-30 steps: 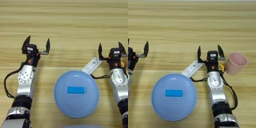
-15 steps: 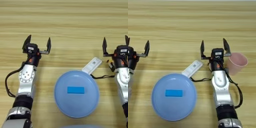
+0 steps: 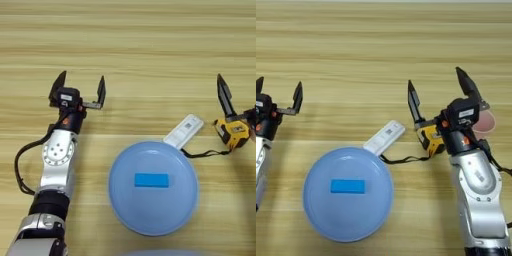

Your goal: Move the objects on the table

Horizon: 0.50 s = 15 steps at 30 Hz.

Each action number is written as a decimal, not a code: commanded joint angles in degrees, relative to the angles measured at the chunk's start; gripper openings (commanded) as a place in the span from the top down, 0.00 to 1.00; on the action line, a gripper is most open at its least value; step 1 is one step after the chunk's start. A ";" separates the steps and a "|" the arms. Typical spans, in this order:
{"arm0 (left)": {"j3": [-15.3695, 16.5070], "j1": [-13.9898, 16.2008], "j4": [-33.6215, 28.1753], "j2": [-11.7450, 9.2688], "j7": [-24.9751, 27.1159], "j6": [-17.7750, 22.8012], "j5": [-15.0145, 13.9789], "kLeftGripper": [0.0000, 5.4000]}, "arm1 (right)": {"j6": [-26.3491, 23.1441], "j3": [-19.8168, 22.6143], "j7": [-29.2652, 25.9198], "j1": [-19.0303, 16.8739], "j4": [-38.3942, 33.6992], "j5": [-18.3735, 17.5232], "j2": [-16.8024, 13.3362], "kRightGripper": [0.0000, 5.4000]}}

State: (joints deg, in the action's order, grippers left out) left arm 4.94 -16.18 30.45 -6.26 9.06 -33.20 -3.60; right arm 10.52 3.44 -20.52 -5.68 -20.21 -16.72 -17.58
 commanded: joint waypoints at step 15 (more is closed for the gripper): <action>-1.03 -1.46 1.54 1.21 -1.84 -0.51 1.65 0.00 | -19.71 -11.84 -28.55 5.96 0.98 -5.87 -15.40 0.00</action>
State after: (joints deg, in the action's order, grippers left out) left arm 4.18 -16.81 31.55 -5.29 7.70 -33.52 -2.58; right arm -7.27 -6.41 -46.91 -1.48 -20.02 -23.66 -31.58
